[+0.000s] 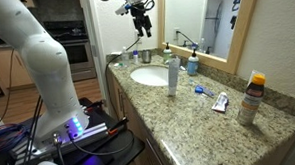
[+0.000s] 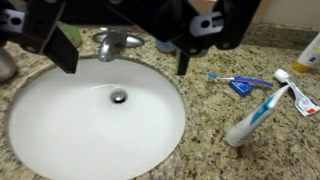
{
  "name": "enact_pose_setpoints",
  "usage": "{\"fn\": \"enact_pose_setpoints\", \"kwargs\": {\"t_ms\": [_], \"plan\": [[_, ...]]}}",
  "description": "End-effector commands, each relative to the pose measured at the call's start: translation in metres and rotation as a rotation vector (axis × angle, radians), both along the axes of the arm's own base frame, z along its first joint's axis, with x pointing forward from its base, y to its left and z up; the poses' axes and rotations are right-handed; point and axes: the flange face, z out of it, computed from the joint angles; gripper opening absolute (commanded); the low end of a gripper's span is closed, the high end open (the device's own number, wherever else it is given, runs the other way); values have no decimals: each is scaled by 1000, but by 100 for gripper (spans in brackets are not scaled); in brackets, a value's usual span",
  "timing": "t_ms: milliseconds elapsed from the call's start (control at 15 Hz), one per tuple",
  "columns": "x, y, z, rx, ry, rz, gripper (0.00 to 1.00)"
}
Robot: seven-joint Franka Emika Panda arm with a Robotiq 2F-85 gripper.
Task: Get the toothbrush on top of the small blue object and place it in the silver cup
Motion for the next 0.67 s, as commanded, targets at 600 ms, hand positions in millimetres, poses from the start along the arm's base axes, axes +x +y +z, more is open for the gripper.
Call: {"fn": "enact_pose_setpoints", "kwargs": {"t_ms": [600], "plan": [[85, -136, -56, 60, 88, -463, 100]]}}
